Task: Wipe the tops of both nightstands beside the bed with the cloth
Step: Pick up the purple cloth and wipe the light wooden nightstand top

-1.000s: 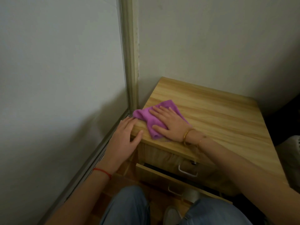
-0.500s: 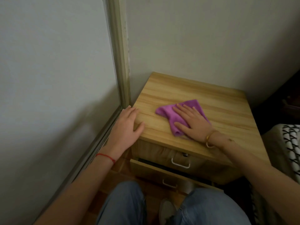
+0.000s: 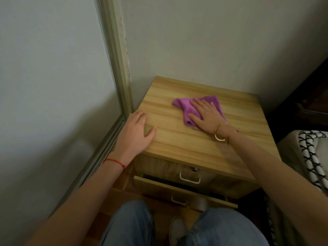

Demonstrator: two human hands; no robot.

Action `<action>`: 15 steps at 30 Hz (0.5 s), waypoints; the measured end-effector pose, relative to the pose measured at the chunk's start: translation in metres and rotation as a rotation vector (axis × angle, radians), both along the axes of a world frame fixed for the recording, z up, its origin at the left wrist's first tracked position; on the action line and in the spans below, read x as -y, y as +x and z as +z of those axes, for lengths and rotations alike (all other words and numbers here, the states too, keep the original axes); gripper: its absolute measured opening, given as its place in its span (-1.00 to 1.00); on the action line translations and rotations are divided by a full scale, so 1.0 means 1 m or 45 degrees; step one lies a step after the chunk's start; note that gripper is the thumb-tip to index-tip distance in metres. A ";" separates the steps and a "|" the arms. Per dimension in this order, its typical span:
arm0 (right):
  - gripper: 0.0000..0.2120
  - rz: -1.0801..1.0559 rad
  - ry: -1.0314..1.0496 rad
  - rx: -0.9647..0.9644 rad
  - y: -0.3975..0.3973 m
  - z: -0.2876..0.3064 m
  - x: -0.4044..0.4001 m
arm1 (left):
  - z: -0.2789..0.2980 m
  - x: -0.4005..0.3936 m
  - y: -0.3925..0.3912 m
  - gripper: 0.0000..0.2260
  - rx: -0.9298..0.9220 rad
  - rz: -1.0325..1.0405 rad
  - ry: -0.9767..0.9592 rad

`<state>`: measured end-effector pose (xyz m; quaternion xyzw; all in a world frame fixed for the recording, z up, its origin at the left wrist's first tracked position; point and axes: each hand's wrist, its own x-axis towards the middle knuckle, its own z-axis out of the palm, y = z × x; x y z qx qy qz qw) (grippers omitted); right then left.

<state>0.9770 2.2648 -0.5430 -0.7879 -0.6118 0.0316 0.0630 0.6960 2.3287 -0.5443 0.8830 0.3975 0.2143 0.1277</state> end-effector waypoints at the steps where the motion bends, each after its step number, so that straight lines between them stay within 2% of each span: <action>1: -0.36 -0.079 -0.017 0.012 0.008 -0.001 -0.014 | -0.001 0.000 0.000 -0.44 0.002 0.005 0.005; 4: -0.38 -0.076 -0.006 0.020 -0.008 -0.001 -0.046 | -0.004 -0.001 0.002 -0.44 0.007 0.025 0.010; 9: -0.38 0.367 0.082 0.013 -0.061 -0.005 -0.041 | -0.010 -0.005 0.002 -0.43 0.005 0.026 0.028; 11: -0.34 0.317 0.075 0.010 -0.041 -0.004 -0.049 | -0.011 -0.006 0.002 -0.43 0.008 0.038 -0.010; 15: -0.38 0.002 0.006 0.025 0.008 -0.003 -0.088 | -0.012 -0.005 0.004 -0.40 -0.008 0.062 -0.038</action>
